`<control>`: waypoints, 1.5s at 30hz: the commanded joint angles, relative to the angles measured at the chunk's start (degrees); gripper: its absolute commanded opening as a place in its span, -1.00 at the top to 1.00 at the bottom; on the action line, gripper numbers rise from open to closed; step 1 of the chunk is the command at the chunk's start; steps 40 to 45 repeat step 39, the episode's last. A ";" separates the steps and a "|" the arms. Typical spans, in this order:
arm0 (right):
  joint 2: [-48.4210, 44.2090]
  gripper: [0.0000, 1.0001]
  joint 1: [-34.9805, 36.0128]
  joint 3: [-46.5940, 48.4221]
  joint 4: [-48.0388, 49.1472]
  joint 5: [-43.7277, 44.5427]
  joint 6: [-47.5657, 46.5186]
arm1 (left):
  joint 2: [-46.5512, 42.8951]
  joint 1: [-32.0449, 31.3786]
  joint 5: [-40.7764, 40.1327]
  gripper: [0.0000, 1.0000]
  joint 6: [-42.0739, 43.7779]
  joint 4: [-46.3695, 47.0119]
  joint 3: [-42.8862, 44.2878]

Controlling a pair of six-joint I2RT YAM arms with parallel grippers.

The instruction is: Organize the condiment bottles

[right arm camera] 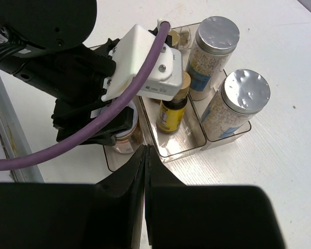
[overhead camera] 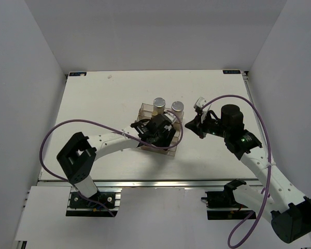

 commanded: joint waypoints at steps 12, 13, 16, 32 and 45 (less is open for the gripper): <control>0.00 0.79 -0.10 0.23 1.58 -0.98 0.06 | -9.61 -0.08 1.66 -0.96 0.51 2.51 5.41; 0.09 0.77 -0.10 0.23 1.58 -0.89 0.06 | -11.53 -0.08 1.40 -0.96 0.59 1.99 5.58; 0.09 0.58 -0.18 0.41 1.58 -0.28 0.06 | -15.83 -0.08 -1.41 -0.93 0.95 -0.64 6.29; -1.49 -0.79 -1.42 1.12 4.82 8.86 10.79 | -39.24 16.54 -9.42 -0.96 3.41 8.21 -17.96; -3.25 -0.79 -1.50 -0.91 7.81 12.12 12.10 | -42.31 16.62 -8.45 -0.96 5.43 10.15 -19.90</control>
